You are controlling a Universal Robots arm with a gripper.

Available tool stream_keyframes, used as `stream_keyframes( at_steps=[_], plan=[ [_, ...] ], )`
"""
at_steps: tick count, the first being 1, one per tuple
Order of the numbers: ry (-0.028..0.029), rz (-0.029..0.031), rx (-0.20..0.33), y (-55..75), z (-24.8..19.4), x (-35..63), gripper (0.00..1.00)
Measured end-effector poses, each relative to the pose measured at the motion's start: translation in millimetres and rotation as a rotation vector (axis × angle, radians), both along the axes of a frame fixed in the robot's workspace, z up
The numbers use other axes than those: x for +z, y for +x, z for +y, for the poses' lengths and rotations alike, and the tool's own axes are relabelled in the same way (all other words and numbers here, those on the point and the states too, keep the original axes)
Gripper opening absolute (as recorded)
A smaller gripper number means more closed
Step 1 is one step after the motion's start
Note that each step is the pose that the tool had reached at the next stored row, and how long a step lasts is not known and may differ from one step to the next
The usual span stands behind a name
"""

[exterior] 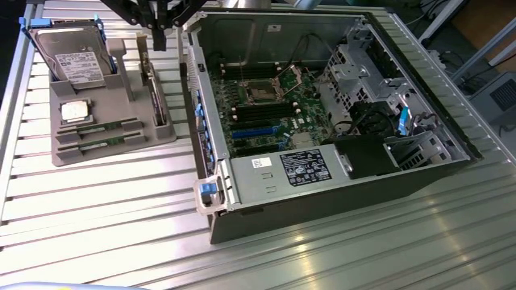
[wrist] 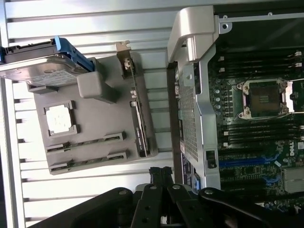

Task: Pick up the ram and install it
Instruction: 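Reach for the ram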

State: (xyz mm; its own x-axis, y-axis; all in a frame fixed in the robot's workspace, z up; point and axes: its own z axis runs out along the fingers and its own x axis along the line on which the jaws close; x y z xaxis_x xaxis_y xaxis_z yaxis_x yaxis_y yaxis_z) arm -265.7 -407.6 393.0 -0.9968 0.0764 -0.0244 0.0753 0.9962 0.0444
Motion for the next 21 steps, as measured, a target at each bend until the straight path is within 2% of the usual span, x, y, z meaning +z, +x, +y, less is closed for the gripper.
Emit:
stream_keyframes(
  at_steps=[11,18,21],
  plan=[
    [0.0,0.0,0.0,-9.0,-2.0,0.0,0.11],
    [0.0,0.0,0.0,-15.9,-6.2,0.0,0.11],
    [0.0,0.0,0.0,-20.6,-10.1,-0.1,0.11]
  ],
)
